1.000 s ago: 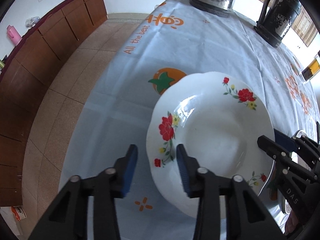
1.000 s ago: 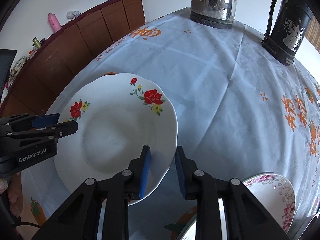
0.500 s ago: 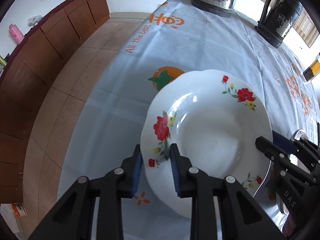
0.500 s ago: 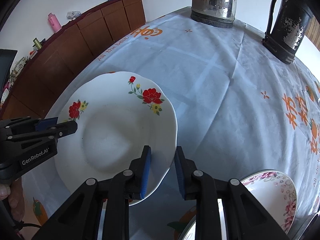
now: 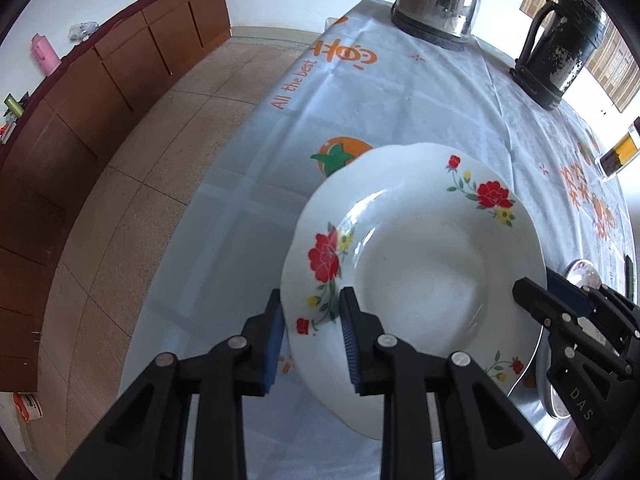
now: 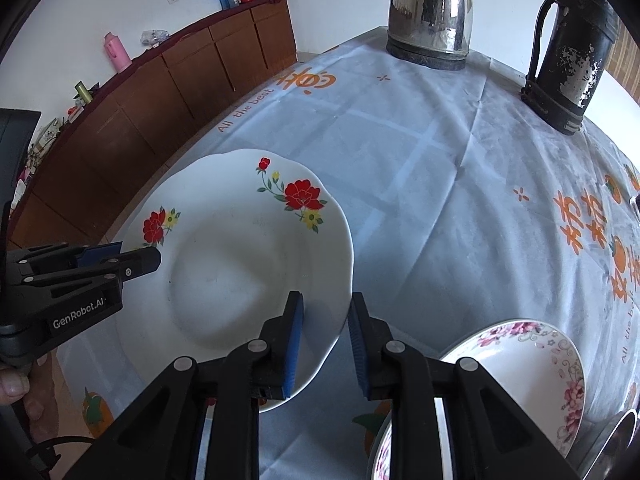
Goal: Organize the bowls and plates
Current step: 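Lift the red-flower plate toward the plate stack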
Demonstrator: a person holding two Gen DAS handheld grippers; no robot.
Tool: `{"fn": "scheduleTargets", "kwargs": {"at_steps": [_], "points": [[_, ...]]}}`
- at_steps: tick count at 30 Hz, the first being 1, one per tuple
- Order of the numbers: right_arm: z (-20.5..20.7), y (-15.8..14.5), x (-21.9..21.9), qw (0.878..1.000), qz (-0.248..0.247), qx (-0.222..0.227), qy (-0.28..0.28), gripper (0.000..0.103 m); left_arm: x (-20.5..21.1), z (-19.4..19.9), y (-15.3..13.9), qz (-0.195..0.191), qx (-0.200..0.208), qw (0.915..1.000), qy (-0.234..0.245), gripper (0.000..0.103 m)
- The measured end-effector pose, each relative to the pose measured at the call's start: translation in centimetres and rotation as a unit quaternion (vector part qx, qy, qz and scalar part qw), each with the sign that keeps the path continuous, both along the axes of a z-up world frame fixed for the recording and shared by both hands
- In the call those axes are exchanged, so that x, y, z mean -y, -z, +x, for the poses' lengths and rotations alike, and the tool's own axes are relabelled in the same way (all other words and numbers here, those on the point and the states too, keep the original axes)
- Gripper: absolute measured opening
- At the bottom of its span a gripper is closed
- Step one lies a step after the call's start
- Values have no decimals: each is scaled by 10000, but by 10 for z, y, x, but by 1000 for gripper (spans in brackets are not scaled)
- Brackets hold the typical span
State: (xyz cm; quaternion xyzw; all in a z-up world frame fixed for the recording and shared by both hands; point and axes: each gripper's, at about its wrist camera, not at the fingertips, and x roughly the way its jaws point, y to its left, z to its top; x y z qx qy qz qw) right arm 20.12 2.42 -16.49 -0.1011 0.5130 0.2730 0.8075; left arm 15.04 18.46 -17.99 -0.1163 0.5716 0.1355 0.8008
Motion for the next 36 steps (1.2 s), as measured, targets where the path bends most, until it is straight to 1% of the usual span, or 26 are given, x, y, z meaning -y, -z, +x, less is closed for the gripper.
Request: {"fn": "scheduleTargets", "kwargs": {"at_steps": [17,36], "points": [[-27,-28,16,9995,162,285,23,25,12,-25,-26,-18,199,9998,-25,25],[-41,-42,57,9984,283,430,237,25,49,-30,-41,12,314,9994,152,25]]}}
